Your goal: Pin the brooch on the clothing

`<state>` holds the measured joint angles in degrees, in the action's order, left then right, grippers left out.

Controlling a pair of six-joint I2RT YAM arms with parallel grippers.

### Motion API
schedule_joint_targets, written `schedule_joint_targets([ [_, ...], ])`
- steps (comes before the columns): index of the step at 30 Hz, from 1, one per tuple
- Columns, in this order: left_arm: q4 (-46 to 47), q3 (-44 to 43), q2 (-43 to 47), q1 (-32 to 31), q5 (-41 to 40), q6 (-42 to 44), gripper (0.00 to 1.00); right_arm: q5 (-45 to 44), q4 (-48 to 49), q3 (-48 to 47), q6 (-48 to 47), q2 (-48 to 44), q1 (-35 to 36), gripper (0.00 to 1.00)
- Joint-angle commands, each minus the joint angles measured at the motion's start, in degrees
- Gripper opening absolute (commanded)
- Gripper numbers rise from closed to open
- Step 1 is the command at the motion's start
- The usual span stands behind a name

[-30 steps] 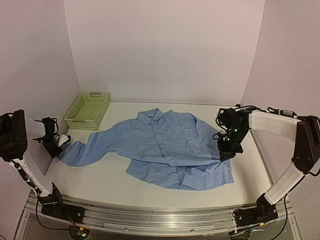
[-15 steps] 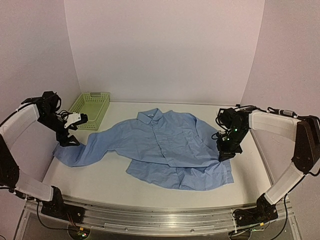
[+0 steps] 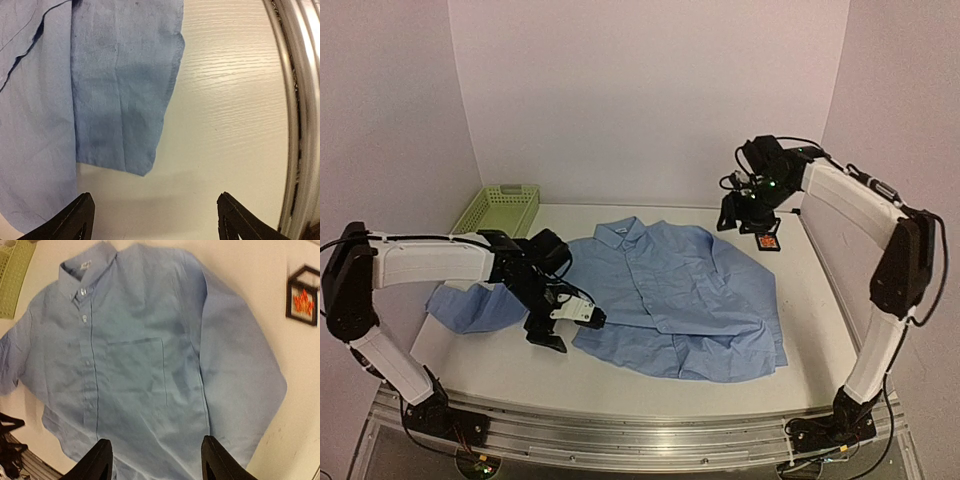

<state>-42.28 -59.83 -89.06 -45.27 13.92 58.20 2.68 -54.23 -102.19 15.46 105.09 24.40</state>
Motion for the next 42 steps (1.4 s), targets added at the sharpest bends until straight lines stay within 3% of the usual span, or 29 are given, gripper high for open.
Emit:
schedule_joint_targets([
  [1, 8.19, 0.25, -5.13, -1.79, -4.97, 0.99, 0.85, -2.38, 5.13, -16.88, -2.35, 16.52, 0.09, 0.62],
  [7, 14.09, 1.28, -8.32, -3.24, -7.06, 2.73, 0.85, -11.67, 6.65, -42.18, -13.85, 37.8, -0.41, 0.75],
  [9, 16.02, 1.03, -9.35, -3.48, -8.48, 2.25, 0.82, -14.25, 9.81, -42.72, -16.8, 40.26, -1.14, 0.78],
  [14, 20.37, 2.99, -9.76, -3.5, -12.93, 3.88, 0.77, -13.08, 21.44, -33.99, -19.75, 40.02, -3.5, 0.8],
  [18, 23.1, 6.73, -8.82, -3.51, -13.39, 5.74, 0.75, -10.58, 22.94, -35.97, -21.32, 44.5, -3.69, 0.81],
  [22, 24.45, 6.92, -9.92, -3.5, -13.33, 3.97, 0.66, -7.42, 23.37, -36.45, -21.57, 48.28, -3.7, 0.76],
  [26, 27.47, 6.83, -11.0, -3.41, -16.03, 3.02, 0.56, -7.59, 23.62, -36.62, -22.1, 50.34, -3.74, 0.62],
  [29, 28.88, 7.0, -11.14, -3.41, -17.03, 2.45, 0.36, -8.45, 24.08, -36.95, -22.23, 50.73, -3.83, 0.42],
  [32, 29.01, 6.88, -10.69, -3.43, -17.08, 1.7, 0.07, -9.44, 25.25, -37.12, -20.31, 49.98, -4.95, 0.14],
  [34, 27.77, 6.78, -9.89, -3.42, -16.56, 1.4, 0.0, -10.4, 26.47, -36.86, -18.84, 49.11, -5.84, 0.01],
  [42, 10.46, 8.59, -4.73, -3.42, -14.13, -8.03, 0.0, -11.23, 31.38, -35.29, -16.02, 46.88, -9.87, 0.0],
])
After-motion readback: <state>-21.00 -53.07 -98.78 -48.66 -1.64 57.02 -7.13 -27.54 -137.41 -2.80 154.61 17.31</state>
